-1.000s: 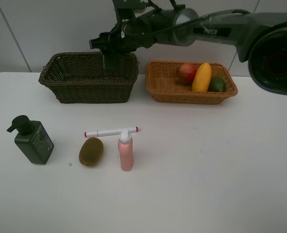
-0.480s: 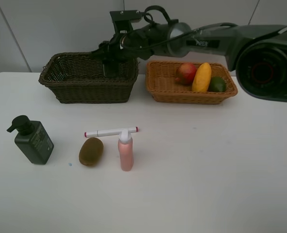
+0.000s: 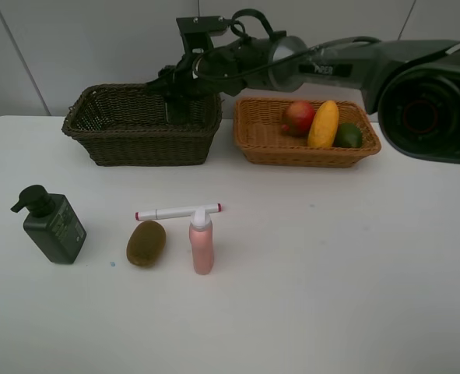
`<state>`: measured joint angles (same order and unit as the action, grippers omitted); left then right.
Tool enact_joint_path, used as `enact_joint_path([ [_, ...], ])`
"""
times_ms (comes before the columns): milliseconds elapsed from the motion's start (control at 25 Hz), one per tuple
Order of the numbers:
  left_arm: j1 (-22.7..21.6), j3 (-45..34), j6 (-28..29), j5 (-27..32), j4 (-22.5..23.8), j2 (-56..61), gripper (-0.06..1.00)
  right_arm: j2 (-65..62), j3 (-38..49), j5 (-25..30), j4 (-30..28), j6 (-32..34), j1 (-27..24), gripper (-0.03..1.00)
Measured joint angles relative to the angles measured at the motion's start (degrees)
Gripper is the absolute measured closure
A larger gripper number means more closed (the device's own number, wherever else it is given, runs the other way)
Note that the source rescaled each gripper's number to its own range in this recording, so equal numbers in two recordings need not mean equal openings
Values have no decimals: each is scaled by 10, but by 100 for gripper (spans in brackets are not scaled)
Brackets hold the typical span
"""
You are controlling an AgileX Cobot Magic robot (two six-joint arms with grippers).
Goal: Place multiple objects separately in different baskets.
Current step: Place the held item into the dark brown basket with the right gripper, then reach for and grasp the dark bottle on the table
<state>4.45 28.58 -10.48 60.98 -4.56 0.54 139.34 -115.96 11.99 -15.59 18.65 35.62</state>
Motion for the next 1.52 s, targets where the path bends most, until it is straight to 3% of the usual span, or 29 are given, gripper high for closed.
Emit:
enact_joint_path([
  [80, 0, 0, 0, 0, 0, 0, -6, 0, 0, 2, -18, -1, 0, 27],
  [160, 0, 0, 0, 0, 0, 0, -6, 0, 0, 5, -25, -1, 0, 7],
  [240, 0, 0, 0, 0, 0, 0, -6, 0, 0, 8, -26, -1, 0, 1],
  [680, 0, 0, 0, 0, 0, 0, -6, -21, 0, 39, -38, -1, 0, -3],
  [1120, 0, 0, 0, 0, 0, 0, -6, -99, 6, 168, -54, -1, 0, -3],
  [1520, 0, 0, 0, 0, 0, 0, -6, -275, 171, 247, -83, -1, 2, -3],
])
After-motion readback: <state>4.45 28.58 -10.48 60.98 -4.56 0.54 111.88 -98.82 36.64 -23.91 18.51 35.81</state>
